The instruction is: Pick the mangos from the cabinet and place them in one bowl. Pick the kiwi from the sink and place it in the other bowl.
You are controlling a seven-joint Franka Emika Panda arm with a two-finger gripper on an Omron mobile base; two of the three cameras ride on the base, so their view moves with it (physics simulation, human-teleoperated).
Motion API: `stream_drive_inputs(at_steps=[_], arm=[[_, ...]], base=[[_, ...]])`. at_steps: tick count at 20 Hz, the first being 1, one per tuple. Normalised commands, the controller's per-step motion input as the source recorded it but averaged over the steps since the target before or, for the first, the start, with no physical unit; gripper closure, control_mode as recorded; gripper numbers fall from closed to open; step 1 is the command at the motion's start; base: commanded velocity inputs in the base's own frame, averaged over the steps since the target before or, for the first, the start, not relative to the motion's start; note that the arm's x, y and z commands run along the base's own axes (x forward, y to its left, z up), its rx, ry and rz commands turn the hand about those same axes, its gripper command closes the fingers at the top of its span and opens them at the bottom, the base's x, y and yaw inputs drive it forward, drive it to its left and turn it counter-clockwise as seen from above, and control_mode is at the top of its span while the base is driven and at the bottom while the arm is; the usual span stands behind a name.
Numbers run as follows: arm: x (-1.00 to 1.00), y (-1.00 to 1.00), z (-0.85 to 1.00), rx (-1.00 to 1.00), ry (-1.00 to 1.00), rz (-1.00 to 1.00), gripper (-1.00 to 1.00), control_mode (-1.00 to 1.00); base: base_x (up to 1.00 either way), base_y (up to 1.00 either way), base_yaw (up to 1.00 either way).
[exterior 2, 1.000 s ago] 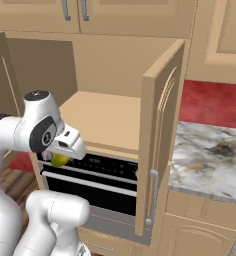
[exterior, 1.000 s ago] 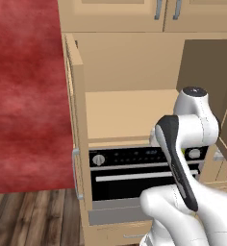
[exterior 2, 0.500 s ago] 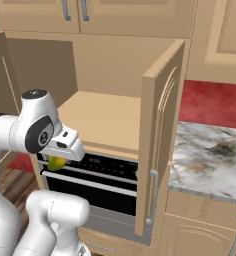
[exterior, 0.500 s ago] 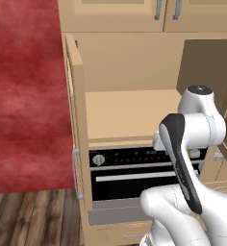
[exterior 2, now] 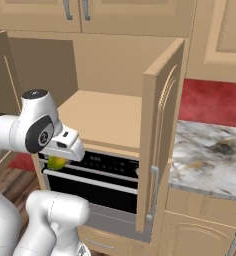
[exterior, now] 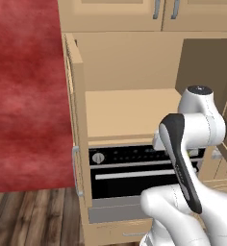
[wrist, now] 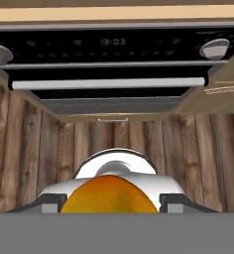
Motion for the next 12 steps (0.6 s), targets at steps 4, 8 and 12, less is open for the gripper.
stream_drive_inputs(at_steps=[4, 8, 12], arm=[[0.00, 0.00, 0.00, 0.00, 0.00, 0.00, 1.00, 1.00], [0.00, 0.00, 0.00, 0.00, 0.00, 0.00, 1.00, 1.00], [0.00, 0.00, 0.00, 0.00, 0.00, 0.00, 1.00, 1.00]], base=[[-0.52, 0.00, -0.03], [-0.44, 0.00, -0.03], [-0.41, 0.00, -0.03]])
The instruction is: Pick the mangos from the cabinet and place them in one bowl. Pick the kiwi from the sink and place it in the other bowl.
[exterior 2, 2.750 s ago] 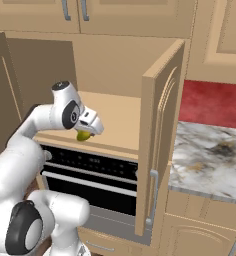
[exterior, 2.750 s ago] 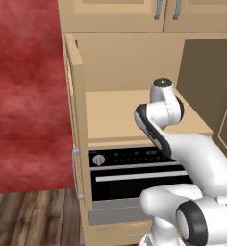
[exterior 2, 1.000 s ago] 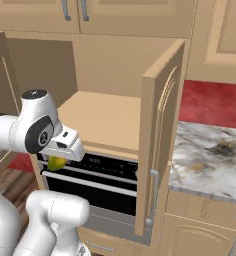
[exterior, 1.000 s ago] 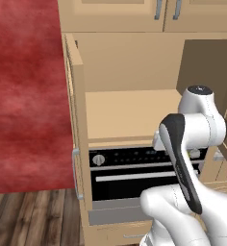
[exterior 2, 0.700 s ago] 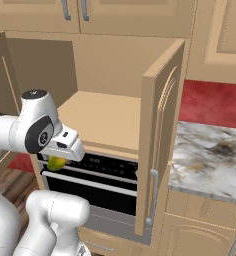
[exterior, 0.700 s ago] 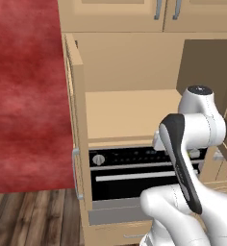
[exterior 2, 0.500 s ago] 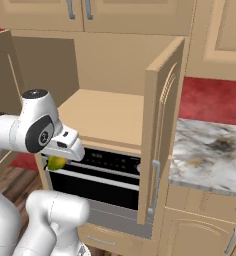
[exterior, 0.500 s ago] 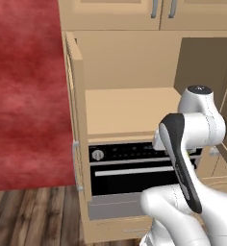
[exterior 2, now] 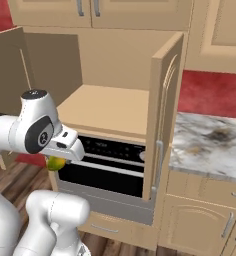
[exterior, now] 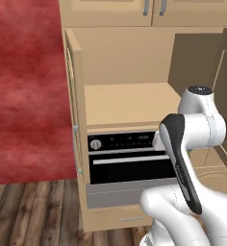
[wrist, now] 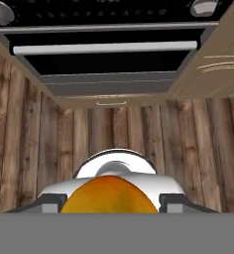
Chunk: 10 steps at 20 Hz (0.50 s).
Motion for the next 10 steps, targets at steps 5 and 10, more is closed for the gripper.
stream_drive_inputs(at_steps=[5, 10], arm=[[0.00, 0.00, 0.00, 0.00, 0.00, 0.00, 1.00, 1.00], [0.00, 0.00, 0.00, 0.00, 0.00, 0.00, 1.00, 1.00]], base=[[-0.32, 0.00, -0.01], [-0.08, 0.00, 0.00]])
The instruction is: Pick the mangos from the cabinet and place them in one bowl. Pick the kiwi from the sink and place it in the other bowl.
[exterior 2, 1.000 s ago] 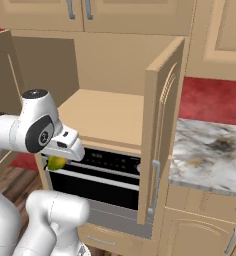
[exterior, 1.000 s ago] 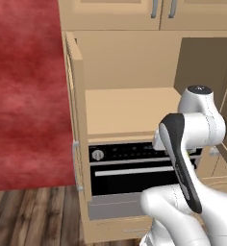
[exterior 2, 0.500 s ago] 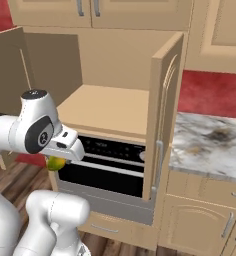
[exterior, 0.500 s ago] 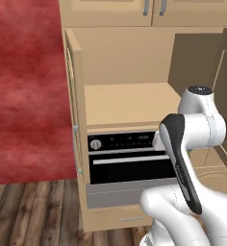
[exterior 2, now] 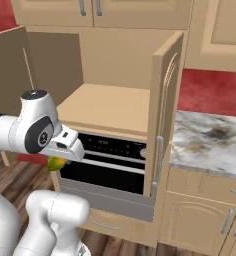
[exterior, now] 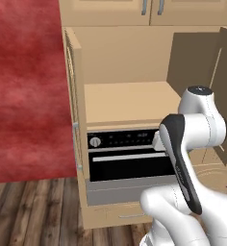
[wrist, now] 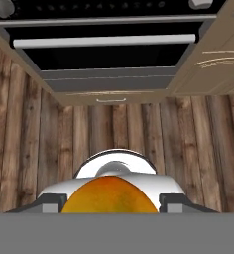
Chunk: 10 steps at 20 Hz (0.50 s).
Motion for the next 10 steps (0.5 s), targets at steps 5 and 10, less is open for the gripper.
stream_drive_inputs(at_steps=[5, 10], arm=[[0.00, 0.00, 0.00, 0.00, 0.00, 0.00, 1.00, 1.00], [0.00, 0.00, 0.00, 0.00, 0.00, 0.00, 1.00, 1.00]], base=[[0.00, 0.00, 0.00], [-0.03, 0.03, 0.11]])
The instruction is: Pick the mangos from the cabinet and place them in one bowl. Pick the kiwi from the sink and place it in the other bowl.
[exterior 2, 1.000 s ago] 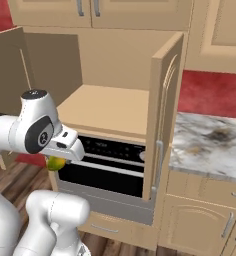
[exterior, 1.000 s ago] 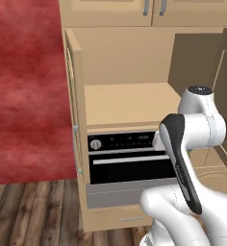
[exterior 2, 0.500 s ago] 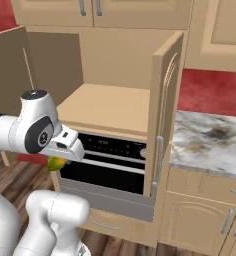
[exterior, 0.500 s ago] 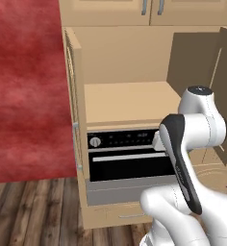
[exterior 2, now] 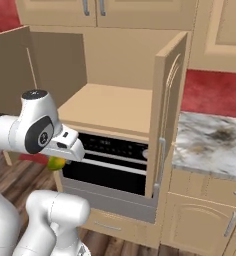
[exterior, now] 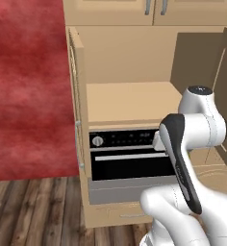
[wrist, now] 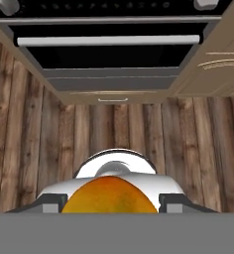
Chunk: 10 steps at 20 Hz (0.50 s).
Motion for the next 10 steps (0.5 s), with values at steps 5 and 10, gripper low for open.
stream_drive_inputs(at_steps=[5, 10], arm=[[0.00, 0.00, 0.00, 0.00, 0.00, 0.00, 1.00, 1.00], [0.00, 0.00, 0.00, 0.00, 0.00, 0.00, 1.00, 1.00]], base=[[-0.09, 0.09, 0.24], [-0.28, 0.11, 0.22]])
